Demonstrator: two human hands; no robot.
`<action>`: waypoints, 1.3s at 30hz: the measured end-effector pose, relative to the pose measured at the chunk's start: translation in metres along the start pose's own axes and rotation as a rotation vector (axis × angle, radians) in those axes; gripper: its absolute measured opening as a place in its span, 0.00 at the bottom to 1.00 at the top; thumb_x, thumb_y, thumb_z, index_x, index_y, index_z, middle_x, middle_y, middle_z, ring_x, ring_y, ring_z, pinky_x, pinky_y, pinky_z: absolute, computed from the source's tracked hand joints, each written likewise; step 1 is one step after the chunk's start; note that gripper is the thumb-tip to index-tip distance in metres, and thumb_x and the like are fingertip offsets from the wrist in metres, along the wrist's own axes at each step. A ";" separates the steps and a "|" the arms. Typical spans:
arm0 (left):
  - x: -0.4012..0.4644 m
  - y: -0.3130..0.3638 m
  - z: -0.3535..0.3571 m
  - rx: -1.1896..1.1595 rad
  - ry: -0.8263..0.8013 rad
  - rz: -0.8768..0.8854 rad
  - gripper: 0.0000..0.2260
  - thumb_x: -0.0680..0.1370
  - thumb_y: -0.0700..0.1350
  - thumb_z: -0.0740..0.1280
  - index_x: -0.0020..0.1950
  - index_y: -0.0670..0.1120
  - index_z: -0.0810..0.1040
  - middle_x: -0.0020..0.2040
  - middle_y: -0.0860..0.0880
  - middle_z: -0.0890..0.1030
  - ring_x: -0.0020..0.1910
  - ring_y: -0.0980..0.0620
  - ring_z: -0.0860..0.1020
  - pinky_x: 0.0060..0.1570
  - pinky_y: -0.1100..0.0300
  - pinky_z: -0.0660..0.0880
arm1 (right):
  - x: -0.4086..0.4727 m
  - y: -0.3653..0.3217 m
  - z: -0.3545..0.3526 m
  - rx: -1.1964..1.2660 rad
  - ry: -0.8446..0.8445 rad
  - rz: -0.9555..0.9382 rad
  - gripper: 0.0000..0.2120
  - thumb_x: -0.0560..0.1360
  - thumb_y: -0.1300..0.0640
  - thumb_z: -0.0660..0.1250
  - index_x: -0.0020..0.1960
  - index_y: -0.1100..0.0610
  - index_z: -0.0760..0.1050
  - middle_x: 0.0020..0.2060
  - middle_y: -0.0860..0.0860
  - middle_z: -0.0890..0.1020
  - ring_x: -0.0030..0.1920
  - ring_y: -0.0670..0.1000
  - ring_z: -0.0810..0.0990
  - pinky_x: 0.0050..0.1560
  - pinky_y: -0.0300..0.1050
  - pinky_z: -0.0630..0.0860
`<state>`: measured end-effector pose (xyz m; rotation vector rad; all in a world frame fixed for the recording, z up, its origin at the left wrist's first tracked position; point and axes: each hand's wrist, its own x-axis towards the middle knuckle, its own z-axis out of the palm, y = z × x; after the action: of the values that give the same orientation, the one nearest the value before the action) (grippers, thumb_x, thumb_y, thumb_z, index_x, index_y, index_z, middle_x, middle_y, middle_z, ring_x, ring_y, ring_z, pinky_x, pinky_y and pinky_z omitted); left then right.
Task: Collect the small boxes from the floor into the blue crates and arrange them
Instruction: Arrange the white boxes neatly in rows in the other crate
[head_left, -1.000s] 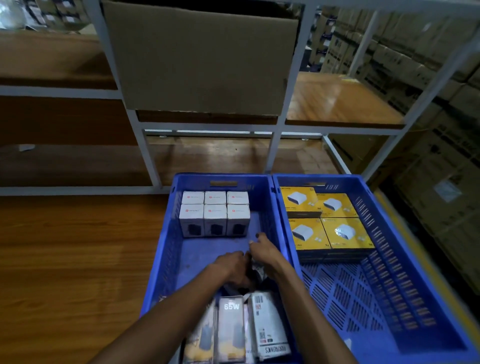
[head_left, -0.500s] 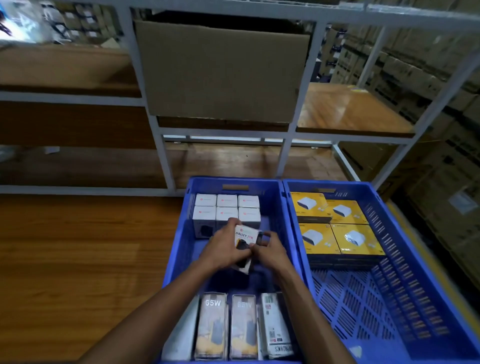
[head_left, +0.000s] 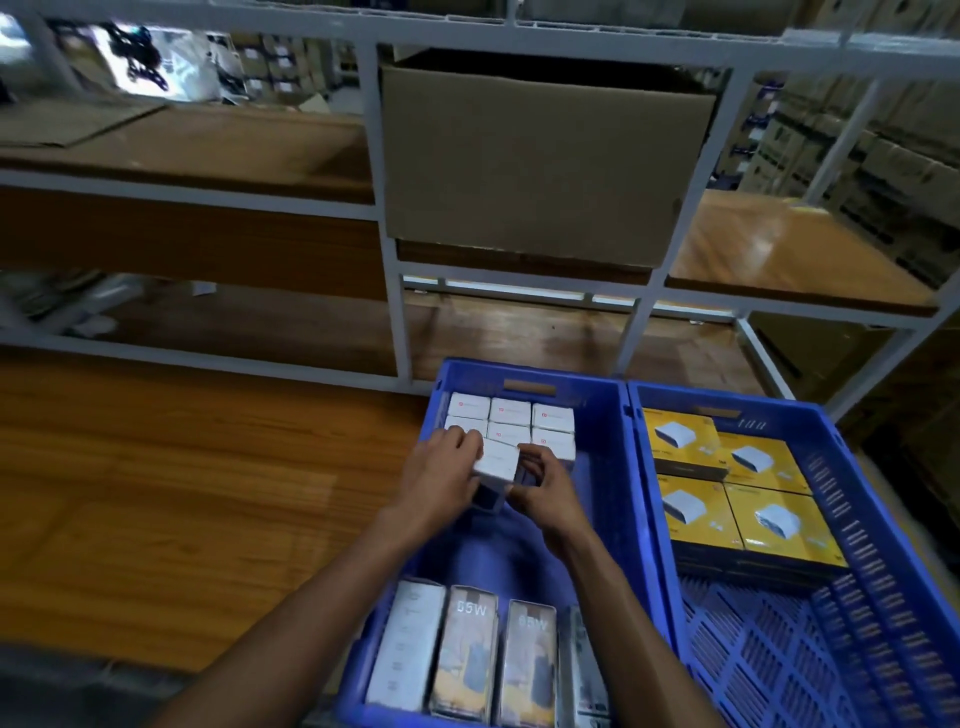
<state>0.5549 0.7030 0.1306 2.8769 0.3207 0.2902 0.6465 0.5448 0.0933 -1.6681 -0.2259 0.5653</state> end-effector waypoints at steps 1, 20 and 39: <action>-0.001 -0.001 0.000 0.103 -0.004 0.010 0.15 0.77 0.50 0.71 0.60 0.52 0.71 0.61 0.49 0.78 0.61 0.44 0.74 0.55 0.51 0.70 | 0.002 0.002 0.004 -0.011 -0.008 0.000 0.29 0.71 0.78 0.69 0.67 0.55 0.75 0.60 0.49 0.84 0.63 0.49 0.81 0.62 0.54 0.82; 0.002 0.000 -0.002 0.475 -0.254 -0.013 0.18 0.80 0.44 0.68 0.70 0.46 0.78 0.71 0.43 0.76 0.80 0.38 0.58 0.76 0.30 0.48 | 0.029 0.030 0.041 -0.296 -0.010 -0.018 0.18 0.74 0.77 0.66 0.59 0.62 0.76 0.47 0.56 0.81 0.42 0.49 0.81 0.39 0.30 0.77; 0.008 0.000 0.061 0.174 -0.796 -0.139 0.19 0.81 0.47 0.62 0.70 0.40 0.78 0.69 0.38 0.79 0.65 0.37 0.80 0.64 0.44 0.79 | 0.105 0.146 0.035 -0.490 -0.232 0.148 0.12 0.77 0.61 0.62 0.47 0.48 0.82 0.52 0.53 0.87 0.53 0.52 0.82 0.64 0.58 0.78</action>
<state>0.5758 0.6923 0.0741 2.8255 0.3915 -0.9205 0.6952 0.5965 -0.0756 -2.1032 -0.4391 0.8668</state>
